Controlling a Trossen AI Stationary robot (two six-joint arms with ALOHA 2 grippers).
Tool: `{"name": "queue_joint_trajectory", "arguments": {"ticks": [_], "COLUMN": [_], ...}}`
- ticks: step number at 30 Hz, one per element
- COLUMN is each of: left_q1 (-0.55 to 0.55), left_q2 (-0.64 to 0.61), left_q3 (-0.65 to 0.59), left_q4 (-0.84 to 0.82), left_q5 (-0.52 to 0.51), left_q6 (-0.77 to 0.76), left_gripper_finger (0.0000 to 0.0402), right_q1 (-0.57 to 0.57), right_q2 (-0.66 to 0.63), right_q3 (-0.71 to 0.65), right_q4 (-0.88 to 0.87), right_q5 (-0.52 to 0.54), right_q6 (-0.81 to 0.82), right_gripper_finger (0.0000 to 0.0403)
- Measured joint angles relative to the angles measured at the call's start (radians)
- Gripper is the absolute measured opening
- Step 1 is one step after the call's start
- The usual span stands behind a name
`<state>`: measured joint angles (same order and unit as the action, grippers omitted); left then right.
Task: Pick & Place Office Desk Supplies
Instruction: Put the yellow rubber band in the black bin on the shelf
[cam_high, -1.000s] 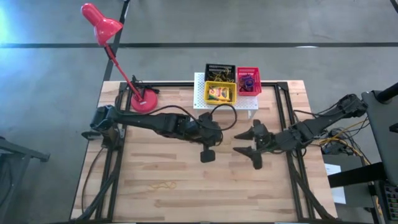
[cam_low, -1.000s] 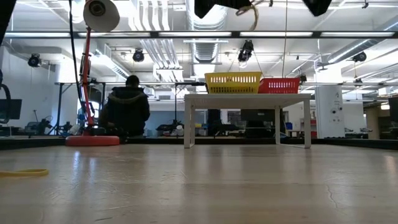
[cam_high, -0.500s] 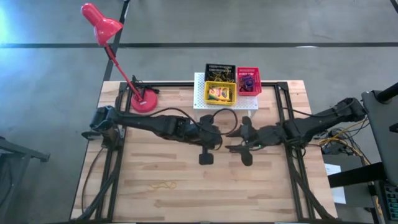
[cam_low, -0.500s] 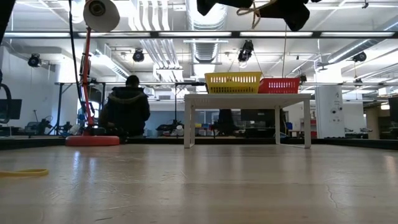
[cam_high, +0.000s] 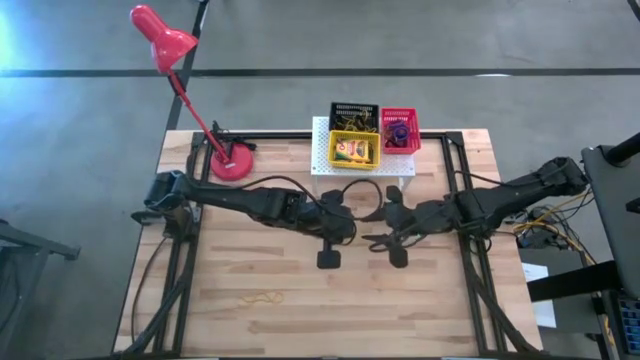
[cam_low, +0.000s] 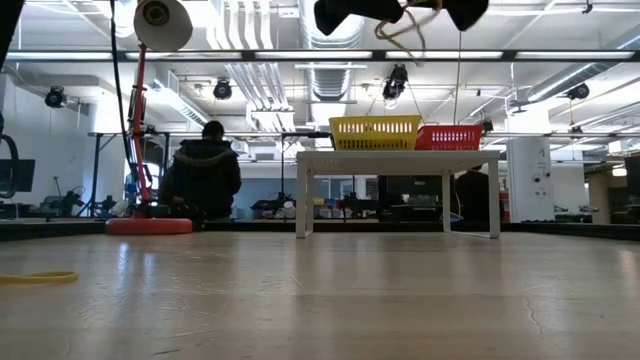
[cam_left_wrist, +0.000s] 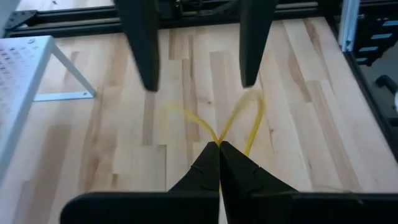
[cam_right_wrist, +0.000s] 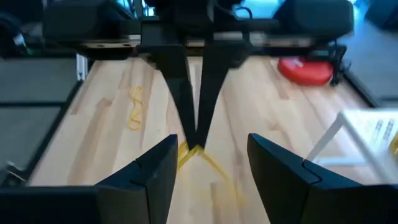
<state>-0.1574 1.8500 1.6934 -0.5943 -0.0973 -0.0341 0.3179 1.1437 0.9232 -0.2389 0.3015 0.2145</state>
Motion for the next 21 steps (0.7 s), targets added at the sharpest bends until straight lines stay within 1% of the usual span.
{"name": "queue_joint_trajectory", "arguments": {"ticks": [4, 8, 10, 16, 18, 21], "left_q1": [-0.001, -0.001, -0.001, -0.001, -0.001, -0.001], "left_q2": [0.0, 0.0, 0.0, 0.0, 0.0, 0.0], "left_q3": [-0.017, -0.017, -0.017, -0.017, -0.017, -0.017], "left_q4": [0.021, 0.023, 0.024, 0.022, 0.021, 0.021], "left_q5": [0.019, 0.02, 0.02, 0.02, 0.019, 0.019], "left_q6": [0.0, -0.008, -0.015, -0.018, -0.018, -0.022], "left_gripper_finger": [0.0001, 0.0001, 0.0001, 0.0001, 0.0001, 0.0001], "right_q1": [-0.018, -0.042, -0.045, -0.046, -0.046, -0.046], "right_q2": [0.045, 0.102, 0.131, 0.17, 0.169, 0.151], "right_q3": [0.039, 0.06, 0.062, 0.083, 0.083, 0.083], "right_q4": [-0.013, -0.051, -0.073, -0.127, -0.131, -0.133], "right_q5": [-0.008, -0.111, -0.148, -0.153, -0.153, -0.153], "right_q6": [-0.097, -0.106, -0.084, 0.024, 0.059, 0.118], "right_gripper_finger": [0.0187, 0.0187, 0.0187, 0.0183, 0.017, 0.0135]}}
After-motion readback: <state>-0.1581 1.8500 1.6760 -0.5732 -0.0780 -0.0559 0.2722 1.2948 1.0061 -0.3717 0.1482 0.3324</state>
